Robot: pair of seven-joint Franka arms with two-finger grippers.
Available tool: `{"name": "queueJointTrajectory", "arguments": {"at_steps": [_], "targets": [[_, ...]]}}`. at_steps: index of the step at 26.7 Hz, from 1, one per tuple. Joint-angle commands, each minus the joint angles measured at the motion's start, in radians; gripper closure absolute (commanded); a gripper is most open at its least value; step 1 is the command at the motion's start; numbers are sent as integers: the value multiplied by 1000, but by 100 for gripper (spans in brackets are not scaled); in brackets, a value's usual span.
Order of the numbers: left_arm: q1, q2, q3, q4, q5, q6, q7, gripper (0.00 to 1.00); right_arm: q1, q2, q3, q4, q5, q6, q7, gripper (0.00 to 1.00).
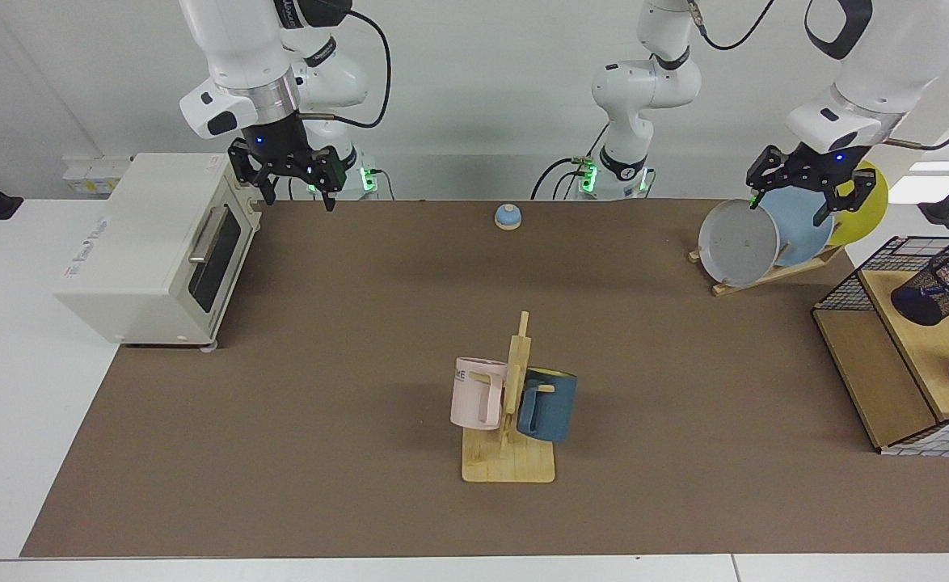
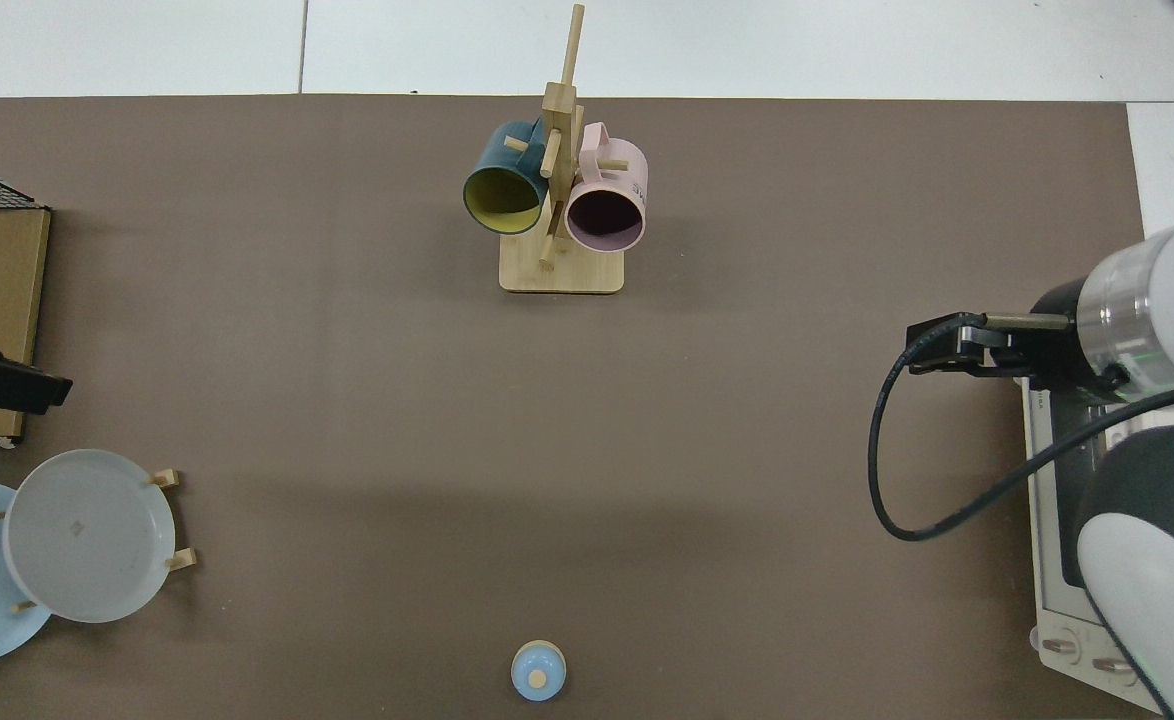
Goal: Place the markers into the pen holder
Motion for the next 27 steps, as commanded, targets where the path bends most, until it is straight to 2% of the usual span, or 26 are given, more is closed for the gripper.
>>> {"name": "queueJointTrajectory", "arguments": {"at_steps": [1,14,27], "targets": [[9,-29,-23,-14,-17,-12,-65,0,-17,-16,10,-21,8,25,12,0],[20,-14,-23,6,-33,7,-72,0,-17,-16,10,-21,8,25,12,0],[20,-9,-44,34,-45,-9,-173,0,-17,-16,10,-23,9,25,12,0]]}}
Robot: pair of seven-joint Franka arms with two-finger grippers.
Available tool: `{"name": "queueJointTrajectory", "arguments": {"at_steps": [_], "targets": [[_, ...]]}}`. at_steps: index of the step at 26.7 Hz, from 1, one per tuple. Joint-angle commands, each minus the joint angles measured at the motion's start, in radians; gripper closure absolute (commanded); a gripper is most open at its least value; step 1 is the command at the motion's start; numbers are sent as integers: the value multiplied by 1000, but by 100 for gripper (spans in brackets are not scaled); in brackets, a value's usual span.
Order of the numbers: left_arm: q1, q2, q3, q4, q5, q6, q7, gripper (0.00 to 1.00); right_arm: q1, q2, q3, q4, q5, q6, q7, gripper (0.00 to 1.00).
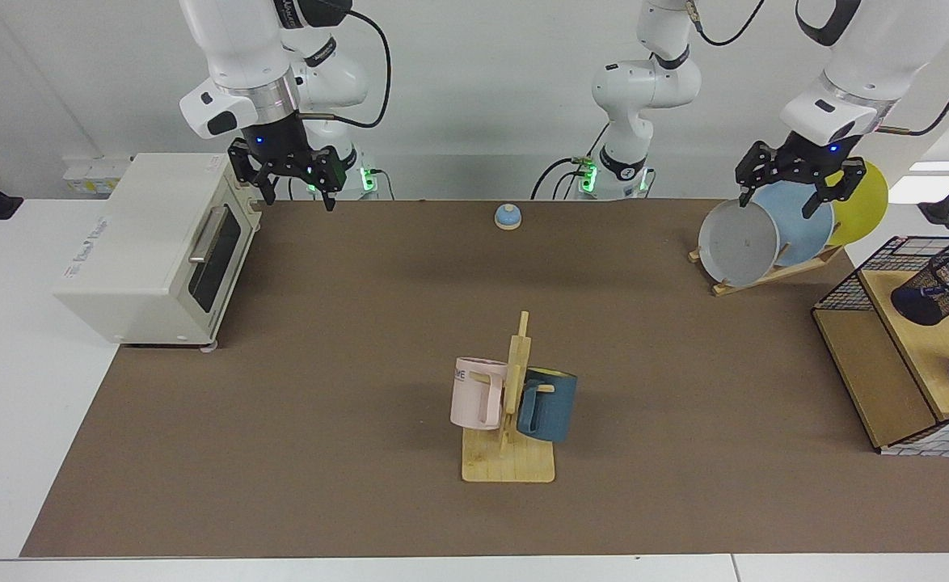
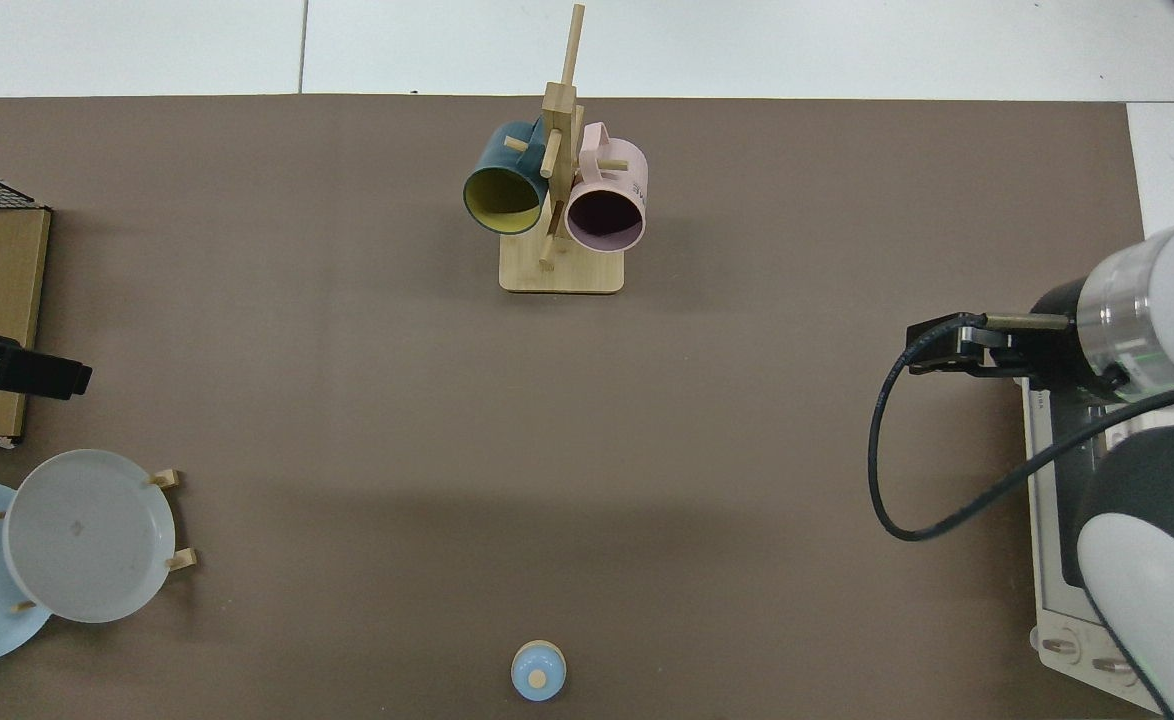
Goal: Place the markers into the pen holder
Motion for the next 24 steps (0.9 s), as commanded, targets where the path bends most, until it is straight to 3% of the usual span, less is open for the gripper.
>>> {"name": "queueJointTrajectory", "arguments": {"at_steps": [1,24], "targets": [[15,7,-16,27,-20,-12,-32,0,-17,-16,10,-23,8,25,12,0],[30,7,-24,41,-16,-30,-97,0,-17,-16,10,-21,8,25,12,0]]}}
